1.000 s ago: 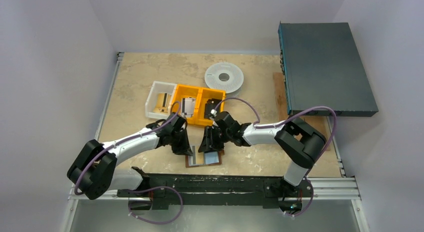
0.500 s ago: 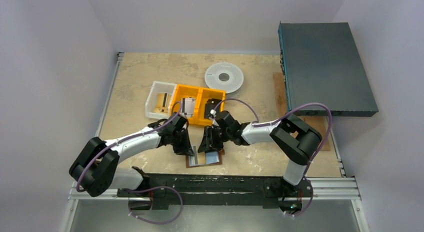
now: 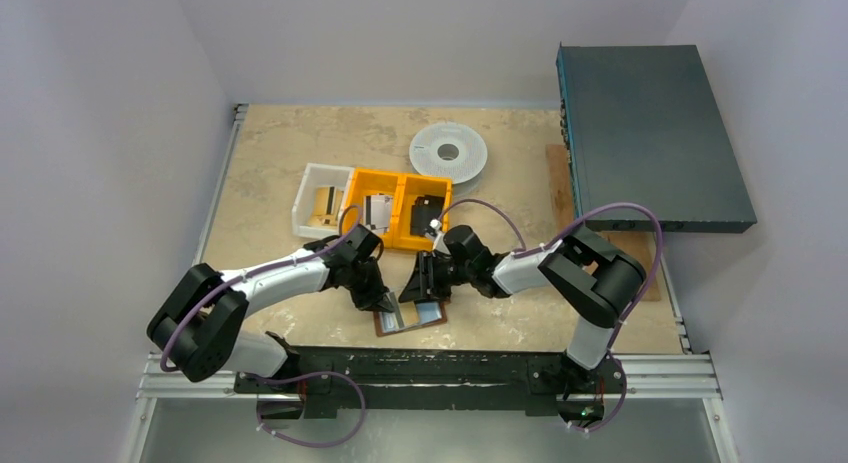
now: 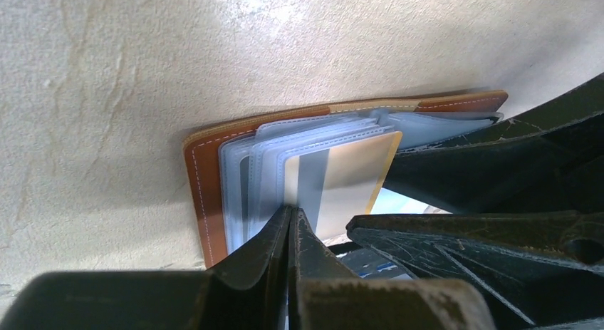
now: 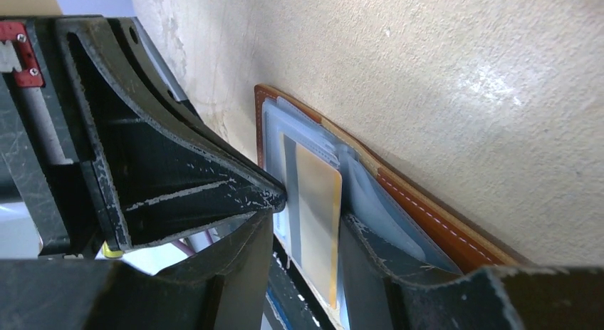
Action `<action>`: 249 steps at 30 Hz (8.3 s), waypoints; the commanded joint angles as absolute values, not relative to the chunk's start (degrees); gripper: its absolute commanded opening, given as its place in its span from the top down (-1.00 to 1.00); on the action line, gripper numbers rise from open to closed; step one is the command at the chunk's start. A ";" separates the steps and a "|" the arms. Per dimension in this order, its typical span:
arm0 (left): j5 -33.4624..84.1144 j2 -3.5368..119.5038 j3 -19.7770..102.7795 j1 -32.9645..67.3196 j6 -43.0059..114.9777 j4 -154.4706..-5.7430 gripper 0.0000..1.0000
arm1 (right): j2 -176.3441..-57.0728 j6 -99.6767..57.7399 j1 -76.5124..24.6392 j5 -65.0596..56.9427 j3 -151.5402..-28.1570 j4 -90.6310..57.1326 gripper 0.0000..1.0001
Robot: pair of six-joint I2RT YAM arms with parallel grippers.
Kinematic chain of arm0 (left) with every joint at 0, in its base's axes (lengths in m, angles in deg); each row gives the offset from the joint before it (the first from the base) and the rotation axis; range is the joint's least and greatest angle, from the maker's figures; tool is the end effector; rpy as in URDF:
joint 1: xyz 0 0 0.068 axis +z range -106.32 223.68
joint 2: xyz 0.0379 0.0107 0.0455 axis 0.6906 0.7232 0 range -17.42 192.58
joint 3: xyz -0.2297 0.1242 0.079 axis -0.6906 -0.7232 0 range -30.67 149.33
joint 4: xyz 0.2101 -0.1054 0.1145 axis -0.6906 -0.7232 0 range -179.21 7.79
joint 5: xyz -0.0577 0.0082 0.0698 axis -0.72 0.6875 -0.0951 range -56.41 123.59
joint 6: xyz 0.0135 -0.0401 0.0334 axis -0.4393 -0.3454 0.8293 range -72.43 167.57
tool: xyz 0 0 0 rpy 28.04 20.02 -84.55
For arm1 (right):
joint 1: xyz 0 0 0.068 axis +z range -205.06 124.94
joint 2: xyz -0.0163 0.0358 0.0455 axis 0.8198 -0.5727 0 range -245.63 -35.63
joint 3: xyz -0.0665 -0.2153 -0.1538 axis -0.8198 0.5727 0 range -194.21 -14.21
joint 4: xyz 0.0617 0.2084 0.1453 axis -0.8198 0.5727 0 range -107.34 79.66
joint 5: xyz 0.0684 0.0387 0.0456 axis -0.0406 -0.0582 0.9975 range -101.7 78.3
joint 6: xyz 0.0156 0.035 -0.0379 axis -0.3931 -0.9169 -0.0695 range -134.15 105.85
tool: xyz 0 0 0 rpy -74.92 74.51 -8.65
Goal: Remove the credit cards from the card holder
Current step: Remove the credit card from the card holder, then place the credit card in the storage box.
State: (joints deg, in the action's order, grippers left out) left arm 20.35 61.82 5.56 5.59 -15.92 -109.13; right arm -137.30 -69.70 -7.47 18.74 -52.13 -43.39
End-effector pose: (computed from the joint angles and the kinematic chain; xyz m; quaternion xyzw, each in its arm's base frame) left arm 0.1745 -0.1471 0.1475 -0.1954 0.9586 -0.2058 0.0214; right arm 0.2014 0.2472 0.1148 -0.0553 0.8721 0.4796 0.0797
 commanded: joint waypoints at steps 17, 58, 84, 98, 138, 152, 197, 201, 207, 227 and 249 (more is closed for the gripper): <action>32.18 63.51 1.23 5.09 -19.57 -114.38 1.00 | -133.89 -71.09 -9.18 19.39 -46.56 -49.93 0.42; 37.57 63.43 0.75 5.61 -18.70 -118.74 1.00 | -127.85 -69.39 -9.18 11.77 -47.02 -40.09 1.00; 36.78 65.21 1.70 5.88 -18.18 -117.83 1.00 | -132.54 -69.47 -8.83 15.45 -48.49 -44.05 0.68; 38.11 64.63 1.32 5.88 -18.47 -119.12 1.00 | -125.18 -65.88 -9.09 9.92 -48.92 -32.95 1.00; 21.35 35.34 12.13 12.49 -1.93 -112.83 -0.39 | -111.57 -67.30 -16.27 23.82 -56.67 -28.99 1.00; -1.00 33.94 5.29 18.54 -7.80 -91.74 -0.10 | -113.27 -78.54 -17.61 36.64 -56.25 -46.88 1.00; 71.14 70.49 58.37 18.73 13.70 -146.40 1.00 | -103.69 -55.96 -17.51 9.41 -64.71 -5.32 -0.98; 74.12 78.92 62.82 19.93 15.31 -147.09 1.00 | -102.02 -55.86 -17.51 8.48 -64.30 -4.52 -0.97; 72.69 86.66 65.90 21.04 16.62 -144.72 1.00 | -100.35 -56.42 -17.54 7.82 -63.57 -4.02 -0.98; 73.05 95.65 71.20 23.88 21.03 -145.10 0.60 | -98.97 -56.60 -17.48 5.41 -62.47 -3.19 -0.98; 47.52 71.88 58.11 23.73 19.58 -141.97 0.05 | -104.96 -56.61 -9.56 -1.00 -63.25 -3.53 -0.98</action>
